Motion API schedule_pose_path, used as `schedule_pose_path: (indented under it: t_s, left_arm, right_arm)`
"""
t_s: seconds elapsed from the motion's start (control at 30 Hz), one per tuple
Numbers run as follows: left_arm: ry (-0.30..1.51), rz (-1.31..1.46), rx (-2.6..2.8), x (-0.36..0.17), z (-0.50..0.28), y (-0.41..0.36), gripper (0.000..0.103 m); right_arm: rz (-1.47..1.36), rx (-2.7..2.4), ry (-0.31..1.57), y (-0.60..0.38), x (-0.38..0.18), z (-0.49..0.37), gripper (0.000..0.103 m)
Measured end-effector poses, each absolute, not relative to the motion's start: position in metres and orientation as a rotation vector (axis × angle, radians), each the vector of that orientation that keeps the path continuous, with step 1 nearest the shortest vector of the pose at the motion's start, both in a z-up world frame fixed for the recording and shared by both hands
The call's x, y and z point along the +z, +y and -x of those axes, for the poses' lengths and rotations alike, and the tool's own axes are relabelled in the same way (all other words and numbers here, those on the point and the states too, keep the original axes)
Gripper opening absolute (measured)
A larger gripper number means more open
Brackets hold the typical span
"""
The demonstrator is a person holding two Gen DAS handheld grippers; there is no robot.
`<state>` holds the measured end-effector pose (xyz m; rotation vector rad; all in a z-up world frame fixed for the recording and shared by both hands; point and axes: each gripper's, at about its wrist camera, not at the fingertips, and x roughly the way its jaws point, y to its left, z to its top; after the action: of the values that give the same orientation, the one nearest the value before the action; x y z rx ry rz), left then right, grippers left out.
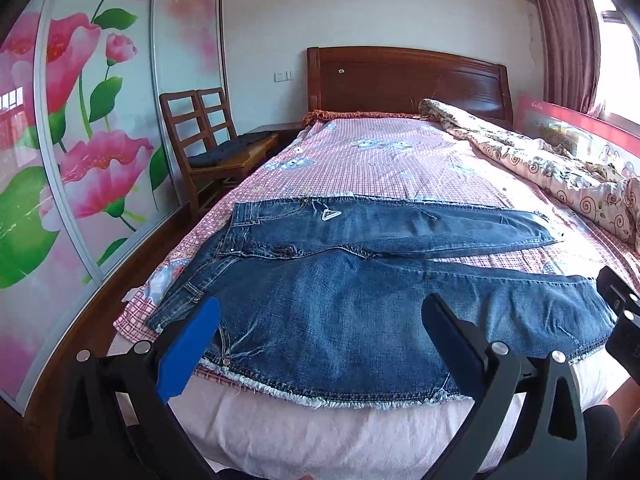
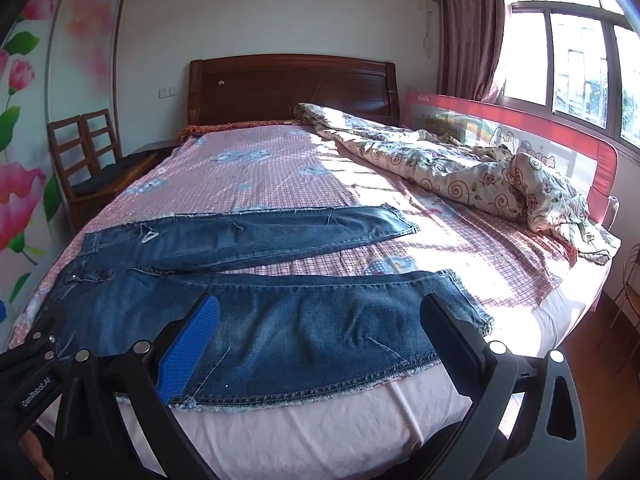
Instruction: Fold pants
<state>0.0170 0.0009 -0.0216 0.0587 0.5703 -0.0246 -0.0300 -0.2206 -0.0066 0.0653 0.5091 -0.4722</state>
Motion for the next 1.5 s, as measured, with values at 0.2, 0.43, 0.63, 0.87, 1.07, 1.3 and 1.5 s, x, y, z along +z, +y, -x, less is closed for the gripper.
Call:
schedule_pose_path:
  t_s: [0.2, 0.43, 0.63, 0.87, 1.07, 1.3, 1.5]
  left_arm:
    - [0.578, -0.043, -0.022, -0.0215, -0.0171, 0.0026, 0.101]
    - [0.551, -0.029, -0.036, -0.0195, -0.0160, 0.0005, 0.101]
    - [0.548, -0.021, -0.041, -0.0186, -0.0151, 0.0008, 0.101]
    - [0.553, -0.019, -0.044, -0.0183, -0.0160, 0.0030, 0.101]
    - [0.549, -0.032, -0.041, -0.0182, -0.0154, 0.0024, 0.101]
    - [0.552, -0.033, -0.043, -0.0178, -0.0161, 0.0033, 0.101]
    - [0.555, -0.044, -0.041, -0.0185, -0.0167, 0.0038, 0.101]
  right_arm:
    - [-0.067, -0.475, 0.510, -0.2218, -0.0066, 0.0288, 0.100]
    - [-0.069, -0.470, 0.516, -0.2212, -0.0083, 0.0285, 0.100]
    - [-0.073, -0.469, 0.518, -0.2220, -0.0093, 0.0277, 0.100]
    - [-0.076, -0.466, 0.520, -0.2216, -0.0101, 0.0277, 0.100]
    - [-0.076, -0.466, 0.527, -0.2217, -0.0110, 0.0277, 0.100]
    - [-0.081, -0.466, 0.527, -0.2221, -0.0098, 0.0289, 0.100]
    - [-0.082, -0.464, 0.530, -0.2225, -0.0097, 0.0289, 0.100]
